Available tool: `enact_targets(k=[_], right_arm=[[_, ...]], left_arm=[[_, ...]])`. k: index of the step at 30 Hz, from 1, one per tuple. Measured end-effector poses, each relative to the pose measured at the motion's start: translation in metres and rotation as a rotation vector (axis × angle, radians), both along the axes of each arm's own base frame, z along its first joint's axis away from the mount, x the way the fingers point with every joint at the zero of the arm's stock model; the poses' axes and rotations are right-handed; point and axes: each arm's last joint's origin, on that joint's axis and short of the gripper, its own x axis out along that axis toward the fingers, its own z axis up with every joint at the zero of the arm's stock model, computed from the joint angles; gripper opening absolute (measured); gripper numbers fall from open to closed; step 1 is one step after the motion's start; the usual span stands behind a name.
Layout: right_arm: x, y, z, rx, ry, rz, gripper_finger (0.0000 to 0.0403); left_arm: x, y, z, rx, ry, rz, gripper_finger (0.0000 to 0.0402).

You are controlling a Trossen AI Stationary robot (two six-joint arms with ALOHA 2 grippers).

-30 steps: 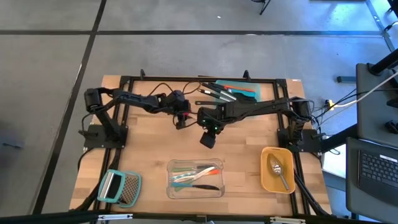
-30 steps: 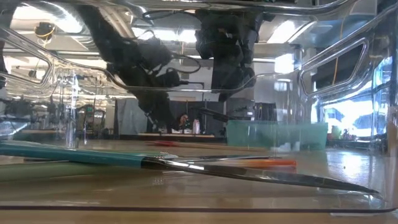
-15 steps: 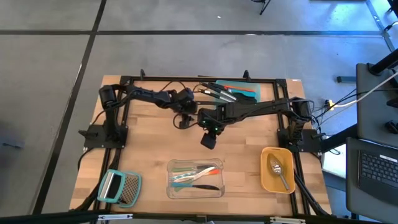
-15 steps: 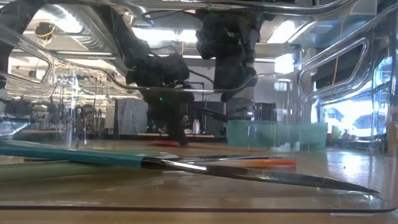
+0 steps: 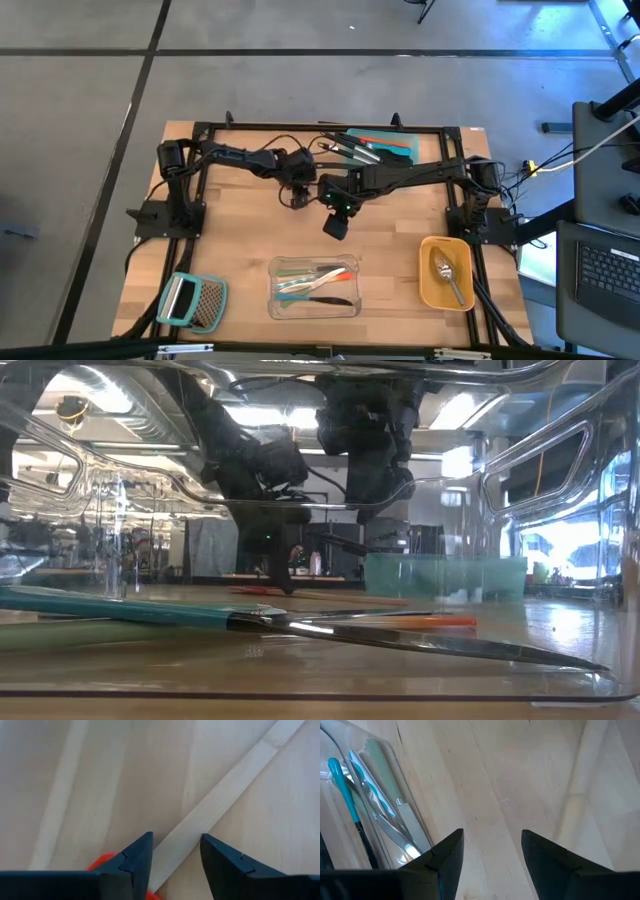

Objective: Pick & Place Kitchen Items
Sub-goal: Put the red spatula into the green bin

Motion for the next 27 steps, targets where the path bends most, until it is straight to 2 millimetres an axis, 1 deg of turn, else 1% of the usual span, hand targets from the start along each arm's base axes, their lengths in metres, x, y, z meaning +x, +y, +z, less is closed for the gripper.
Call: enact_targets(k=[3,5,8,10,12,15,17,20,22,25,27], right_arm=[[0.0,0.0,0.0,0.0,0.0,0.0,0.0201],[0.0,0.0,0.0,0.0,0.0,0.0,0.0201],[0.0,0.0,0.0,-0.003,-0.002,0.008,0.0201],[0.0,0.0,0.0,-0.009,-0.004,0.024,0.0201],[0.0,0.0,0.0,-0.017,-0.008,0.044,0.0201],[-0.001,0.001,0.0,-0.019,0.0,0.051,0.0201],[-0.001,0.001,0.0,-0.019,0.002,0.051,0.0201],[-0.001,0.001,0.0,-0.016,0.003,0.047,0.0201],[-0.001,0.001,0.0,-0.015,0.003,0.045,0.0201],[-0.001,0.002,0.0,-0.013,0.005,0.041,0.0201],[-0.001,0.002,0.0,-0.013,0.004,0.041,0.0201]], left_arm=[[0.004,-0.012,0.0,-0.008,0.011,0.163,0.0152],[0.006,-0.017,0.0,-0.054,0.004,0.263,0.0152],[0.009,-0.024,0.0,-0.105,-0.007,0.342,0.0154],[0.011,-0.033,-0.001,-0.144,-0.014,0.308,0.0156],[0.012,-0.044,-0.002,-0.121,0.0,0.214,0.0158],[0.013,-0.055,-0.002,0.015,0.017,0.043,0.0159],[0.014,-0.059,-0.002,0.098,0.023,-0.012,0.0159],[0.014,-0.059,0.002,0.116,0.009,-0.012,0.0159],[0.013,-0.056,0.008,0.096,-0.016,0.018,0.0159],[0.007,-0.054,0.018,0.064,-0.016,0.057,0.0158],[0.006,-0.053,0.032,0.073,-0.064,0.063,0.0156]])
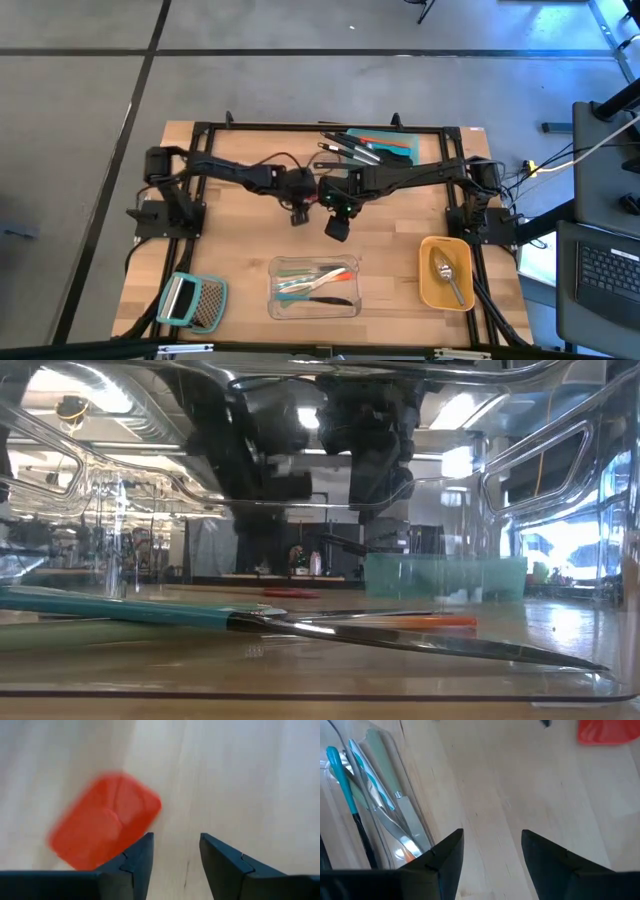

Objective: Pick & Place Kitchen Items
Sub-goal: Put the red spatula into the green bin

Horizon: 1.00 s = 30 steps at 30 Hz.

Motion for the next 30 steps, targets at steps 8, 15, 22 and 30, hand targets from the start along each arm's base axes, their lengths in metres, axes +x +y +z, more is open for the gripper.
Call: enact_targets(k=[8,15,22,30], right_arm=[[0.009,-0.004,0.003,-0.089,-0.101,0.005,0.0201],[0.021,-0.039,0.006,-0.108,-0.231,-0.086,0.0201],[0.016,-0.072,0.0,-0.07,-0.182,-0.209,0.0202],[0.018,-0.063,0.0,-0.026,-0.184,-0.204,0.0202]], left_arm=[[-0.021,0.009,0.055,0.109,-0.111,0.067,0.0148],[-0.055,0.031,0.041,0.024,-0.112,0.245,0.0148],[-0.09,0.054,0.003,-0.031,-0.126,0.429,0.0148],[-0.097,0.09,-0.005,-0.019,-0.201,0.552,0.0148]])
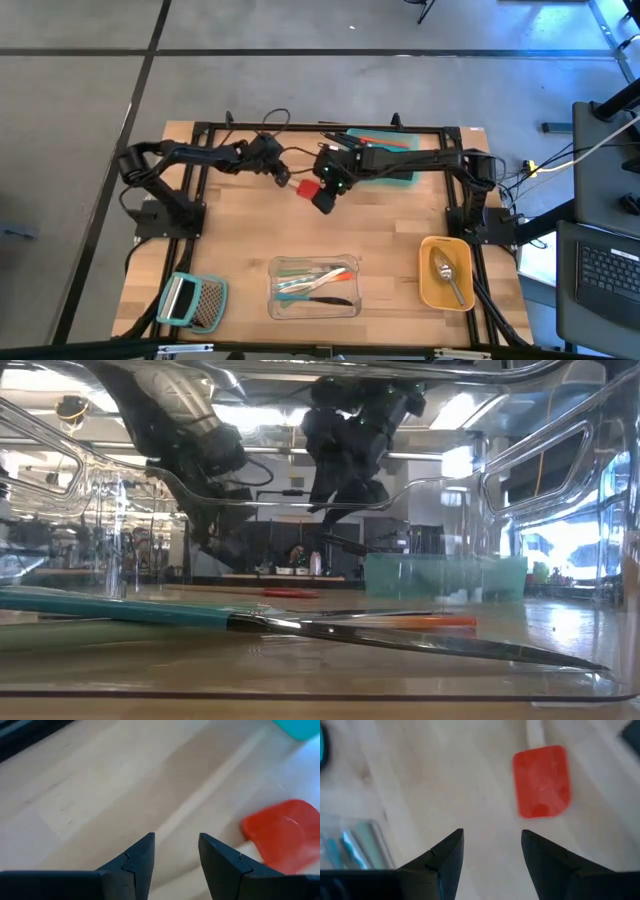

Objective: Pick & Place Kitchen Items
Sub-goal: Put the red spatula into the green bin

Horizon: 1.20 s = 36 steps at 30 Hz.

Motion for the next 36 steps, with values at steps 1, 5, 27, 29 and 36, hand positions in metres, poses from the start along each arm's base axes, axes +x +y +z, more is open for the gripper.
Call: enact_targets(k=[1,5,27,29,36], right_arm=[[0.0,0.003,0.0,0.002,0.0,0.005,0.0202],[0.001,0.013,0.0,0.007,0.005,0.027,0.0202],[-0.004,0.021,-0.003,-0.011,0.071,0.096,0.0202],[-0.005,0.023,-0.003,0.0,0.077,0.095,0.0202],[-0.004,0.032,-0.003,0.005,0.077,0.108,0.0202]], left_arm=[[0.0,0.002,-0.003,-0.009,-0.006,0.009,0.0148],[0.003,0.002,-0.018,-0.077,0.021,-0.009,0.0148],[0.038,-0.093,-0.015,-0.006,0.013,-0.014,0.0142],[0.038,-0.085,-0.011,0.018,-0.008,0.009,0.0135],[0.029,-0.041,-0.012,0.0,-0.023,0.047,0.0111]])
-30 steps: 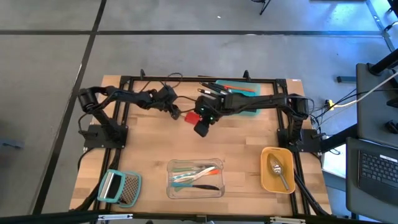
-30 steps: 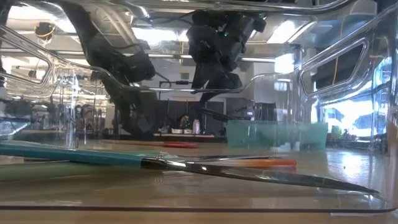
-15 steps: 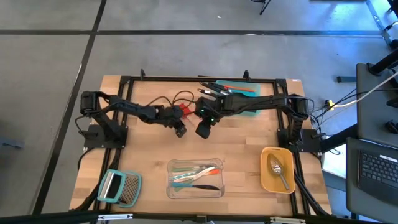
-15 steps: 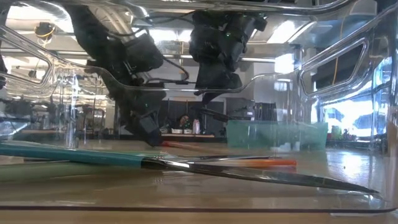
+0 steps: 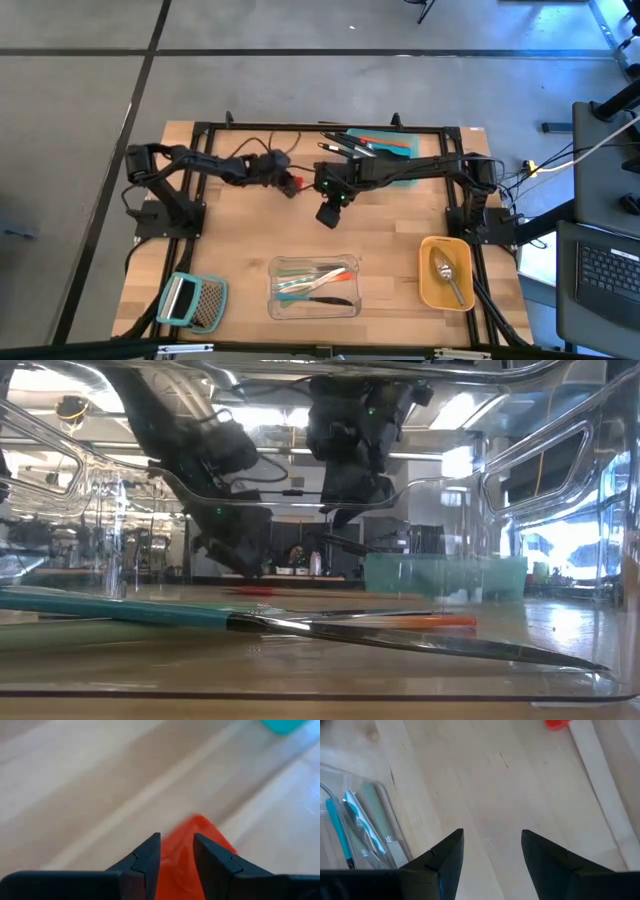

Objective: Pick & Place Kitchen Items
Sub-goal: Put the red spatula into the green bin

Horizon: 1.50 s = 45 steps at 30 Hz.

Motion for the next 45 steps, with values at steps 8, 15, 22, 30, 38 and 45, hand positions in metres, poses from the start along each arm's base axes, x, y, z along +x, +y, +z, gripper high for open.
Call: enact_targets(k=[8,15,22,30,38,45], right_arm=[[0.0,0.003,0.0,0.0,-0.002,-0.004,0.0202],[0.0,0.003,0.0,0.002,0.0,-0.01,0.0202],[0.0,0.002,0.0,-0.007,0.002,-0.016,0.0202],[0.0,0.002,0.0,-0.006,0.002,-0.017,0.0202],[0.0,0.003,0.0,0.007,0.006,-0.033,0.0202],[-0.002,0.003,-0.001,0.023,0.027,-0.046,0.0201]], left_arm=[[-0.004,0.02,-0.016,-0.104,0.003,-0.046,0.0105],[0.008,-0.005,-0.019,-0.071,0.021,-0.1,0.0104],[0.016,-0.034,-0.019,-0.116,0.015,-0.204,0.0104],[0.021,-0.062,-0.019,-0.092,0.036,-0.29,0.0104],[0.028,-0.05,-0.001,0.154,0.027,-0.528,0.0118],[0.027,-0.008,0.011,0.241,0.019,-0.542,0.016]])
